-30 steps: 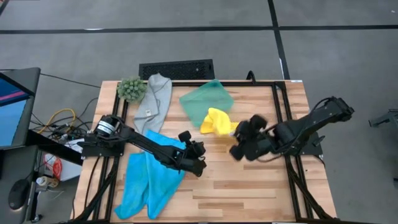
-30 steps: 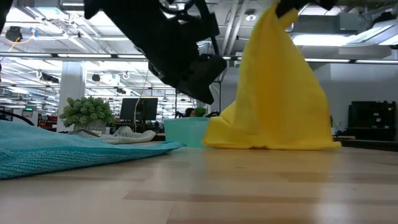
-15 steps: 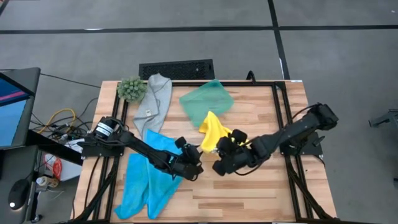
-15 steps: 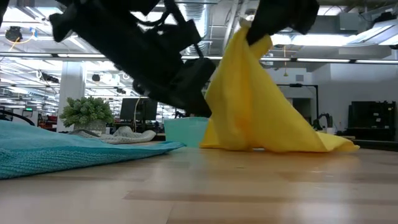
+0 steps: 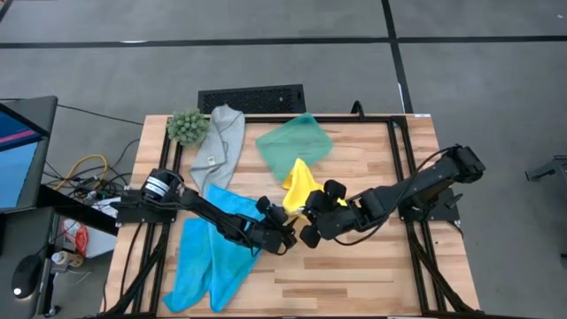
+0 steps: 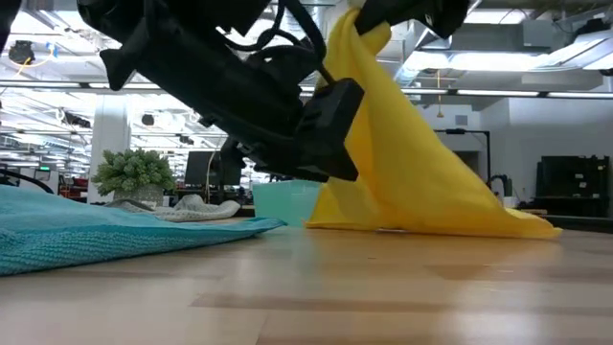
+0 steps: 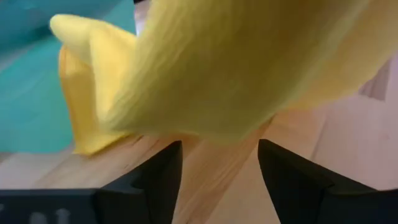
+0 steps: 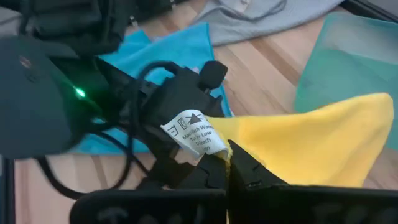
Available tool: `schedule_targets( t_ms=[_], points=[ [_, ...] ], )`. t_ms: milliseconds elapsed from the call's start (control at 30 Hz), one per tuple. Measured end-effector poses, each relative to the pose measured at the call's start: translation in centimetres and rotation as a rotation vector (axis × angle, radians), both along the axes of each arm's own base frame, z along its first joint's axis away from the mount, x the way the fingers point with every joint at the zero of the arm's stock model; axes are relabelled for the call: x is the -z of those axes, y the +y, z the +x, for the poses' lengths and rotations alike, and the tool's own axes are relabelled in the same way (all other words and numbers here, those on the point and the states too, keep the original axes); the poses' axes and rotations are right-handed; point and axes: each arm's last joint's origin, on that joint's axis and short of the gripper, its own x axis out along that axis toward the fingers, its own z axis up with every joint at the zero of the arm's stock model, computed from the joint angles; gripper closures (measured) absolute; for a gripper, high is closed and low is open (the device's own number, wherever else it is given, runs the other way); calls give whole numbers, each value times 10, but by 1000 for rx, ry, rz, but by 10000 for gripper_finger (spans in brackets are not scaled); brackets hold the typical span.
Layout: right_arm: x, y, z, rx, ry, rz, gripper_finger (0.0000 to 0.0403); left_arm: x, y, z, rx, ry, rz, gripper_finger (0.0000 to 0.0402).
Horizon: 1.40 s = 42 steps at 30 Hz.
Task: Fold microfiber towels
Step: Fold the yellow microfiber towel
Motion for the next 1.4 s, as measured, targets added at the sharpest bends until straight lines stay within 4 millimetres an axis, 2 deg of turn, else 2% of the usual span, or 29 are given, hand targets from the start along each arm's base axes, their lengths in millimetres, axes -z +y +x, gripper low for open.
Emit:
schedule_targets(
  t_ms=[167, 467, 700, 833, 1033, 1067, 1200, 1400],
  points=[
    [2, -1, 5, -9, -13, -9, 396, 11, 10, 5, -67, -10, -21, 197],
    [-2, 3, 7, -49, -54, -29, 397, 7, 26, 15, -104, -114, -94, 197],
    [-3, 4, 8, -59, -57, -38, 396, 11, 37, 15, -173, -111, -134, 207],
    [-2, 6, 6, -65, -50, -41, 396, 13, 42, 14, -175, -85, -159, 253],
    [1, 4, 3, -65, -4, -60, 395, 20, 39, 11, -90, 17, -224, 378],
    [2, 4, 2, -61, 9, -62, 395, 22, 38, 10, -75, 39, -243, 389],
    [5, 1, -4, -30, 68, -59, 395, 26, 29, 0, -77, 123, -283, 394],
    [10, 4, -12, 2, 123, -48, 395, 7, 14, -25, -115, 230, -256, 401]
  ],
)
